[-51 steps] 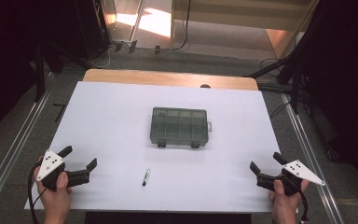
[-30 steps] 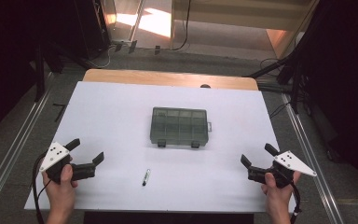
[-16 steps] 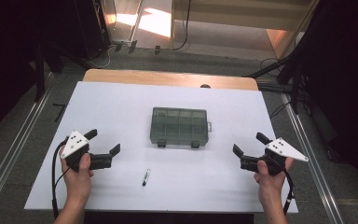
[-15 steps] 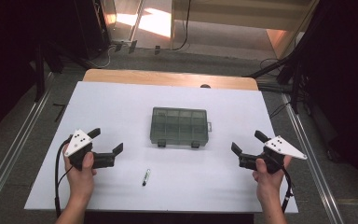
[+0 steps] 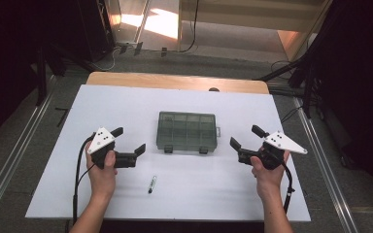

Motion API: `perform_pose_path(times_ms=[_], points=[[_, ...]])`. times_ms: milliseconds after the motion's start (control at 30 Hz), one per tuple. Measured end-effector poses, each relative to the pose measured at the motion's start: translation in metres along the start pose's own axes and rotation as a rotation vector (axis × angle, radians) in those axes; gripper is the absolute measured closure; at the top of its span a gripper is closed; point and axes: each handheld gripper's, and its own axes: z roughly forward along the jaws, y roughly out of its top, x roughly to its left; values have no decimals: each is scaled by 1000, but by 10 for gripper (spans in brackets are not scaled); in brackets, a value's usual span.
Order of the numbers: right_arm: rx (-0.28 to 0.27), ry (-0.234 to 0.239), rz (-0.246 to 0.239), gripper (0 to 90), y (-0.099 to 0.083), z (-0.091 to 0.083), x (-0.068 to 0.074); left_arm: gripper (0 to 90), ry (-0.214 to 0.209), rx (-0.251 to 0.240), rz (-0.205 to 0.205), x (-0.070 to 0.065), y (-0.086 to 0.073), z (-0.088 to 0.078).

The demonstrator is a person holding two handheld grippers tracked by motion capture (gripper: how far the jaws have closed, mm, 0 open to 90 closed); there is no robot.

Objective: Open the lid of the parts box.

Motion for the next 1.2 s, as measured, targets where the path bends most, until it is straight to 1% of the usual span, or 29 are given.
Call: perform_pose_path(times_ms=[67, 100, 133, 200, 233, 267, 300, 333, 367, 400, 433, 467, 500, 533, 567, 600, 633, 700, 733, 767, 800, 833, 867, 933, 967, 1000, 1033, 1133, 1200], points=[[2, -1, 4, 180, 1, 6, 1, 0, -6, 8, -4, -2, 2, 7], [2, -1, 4, 180, 1, 6, 1, 0, -11, 8, -9, -2, 2, 9], [2, -2, 6, 204, 1, 7, 1, 0, -15, 11, -17, -3, 3, 12], [4, -3, 22, 262, 2, 11, 0, 0, -26, 18, -36, -3, 4, 17], [4, 2, 34, 299, 2, 12, 0, 0, -31, 26, -34, -3, 5, 20], [6, 22, 29, 365, 2, 16, 0, 0, -34, 30, -42, -2, 7, 24], [6, 22, 29, 365, 2, 16, 0, 0, -34, 30, -42, -2, 7, 24], [8, 26, 25, 388, 3, 18, 1, 0, -36, 34, -49, -2, 9, 28], [16, 28, 17, 439, 3, 21, 2, 0, -40, 38, -56, -2, 10, 30], [39, 25, 11, 512, 5, 27, 3, 0, -48, 36, -62, -2, 11, 32], [39, 25, 11, 512, 5, 27, 3, 0, -50, 37, -63, -2, 12, 34], [46, 27, 9, 551, 6, 29, 3, 17, -40, 36, -67, -2, 13, 35], [74, 29, 23, 645, 7, 36, 1, 159, -30, 32, -68, -3, 13, 37], [74, 29, 23, 645, 7, 36, 1, 159, -26, 34, -67, -2, 13, 37], [86, 32, 27, 673, 7, 38, 0, 183, -12, 53, -52, -2, 14, 39], [103, 32, 34, 707, 7, 42, -2, 248, 0, 66, -50, 0, 14, 42], [118, 28, 33, 743, 7, 45, -4, 348, 4, 72, -59, 1, 13, 44], [143, 28, 18, 787, 7, 49, -6, 456, 14, 84, -70, 5, 12, 47], [153, 44, 9, 833, 6, 51, -8, 573, 21, 77, -60, 8, 10, 48], [153, 44, 9, 833, 6, 51, -8, 654, 21, 77, -60, 8, 10, 48], [167, 47, -11, 860, 4, 52, -8, 709, 10, 69, -39, 8, 9, 47], [167, 47, -11, 860, 4, 52, -8, 709, 13, 73, -25, 8, 8, 46], [171, 47, -21, 862, 4, 52, -8, 736, 33, 84, -7, 7, 7, 46], [194, 56, -47, 886, 1, 53, -5, 836, 23, 98, -41, 11, 4, 45], [197, 59, -48, 898, 0, 52, -5, 857, 22, 107, -51, 12, 2, 45], [195, 66, -49, 900, -2, 51, -5, 880, 20, 131, -52, 13, -1, 45], [198, 85, -40, 900, -4, 50, -6, 897, 17, 141, -51, 12, -2, 45], [220, 117, -19, 900, -9, 50, -8, 900, 3, 186, -25, 8, -9, 47], [247, 124, -26, 900, -12, 51, -6, 900, 1, 197, -27, 5, -12, 48]])
